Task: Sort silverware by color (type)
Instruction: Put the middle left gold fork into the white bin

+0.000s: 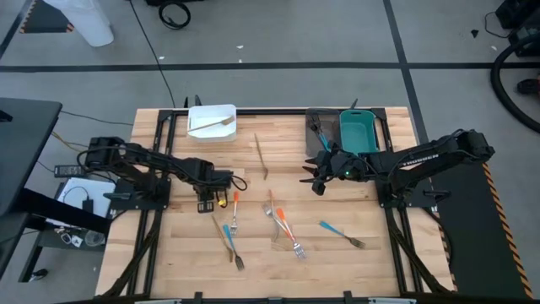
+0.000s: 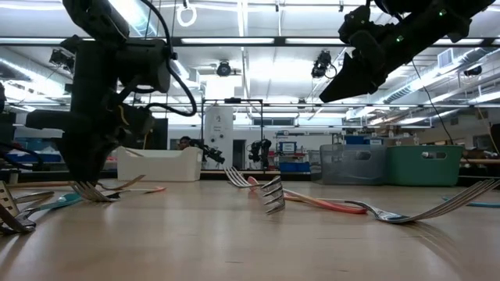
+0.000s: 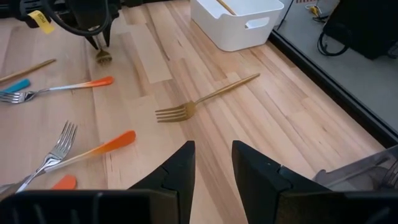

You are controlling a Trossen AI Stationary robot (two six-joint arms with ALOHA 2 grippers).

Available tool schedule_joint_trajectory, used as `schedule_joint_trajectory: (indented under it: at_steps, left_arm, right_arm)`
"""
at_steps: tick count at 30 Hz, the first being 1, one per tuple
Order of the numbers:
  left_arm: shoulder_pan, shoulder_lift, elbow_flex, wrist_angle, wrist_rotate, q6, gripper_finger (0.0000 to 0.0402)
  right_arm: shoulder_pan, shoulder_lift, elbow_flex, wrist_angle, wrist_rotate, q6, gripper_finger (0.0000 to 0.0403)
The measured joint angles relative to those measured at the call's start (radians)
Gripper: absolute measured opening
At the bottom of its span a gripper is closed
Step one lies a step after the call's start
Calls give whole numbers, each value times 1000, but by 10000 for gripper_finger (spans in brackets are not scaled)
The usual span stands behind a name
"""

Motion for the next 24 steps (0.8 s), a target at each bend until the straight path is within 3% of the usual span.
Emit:
schedule_joint_trajectory:
  at_steps: [3,9,17,24]
  left_arm:
    - [0,0,-2,-1,1,0,94]
    - [0,0,-2,-6,11,1,17]
    - [18,6,78,-102,-8,11,18]
    - [106,6,184,-222,-124,51,18]
  right_arm:
    - [0,0,0,0,0,-1,116]
    - [0,0,0,0,0,-1,116]
    - [0,0,0,0,0,-2,116]
    - [0,0,0,0,0,-3,116]
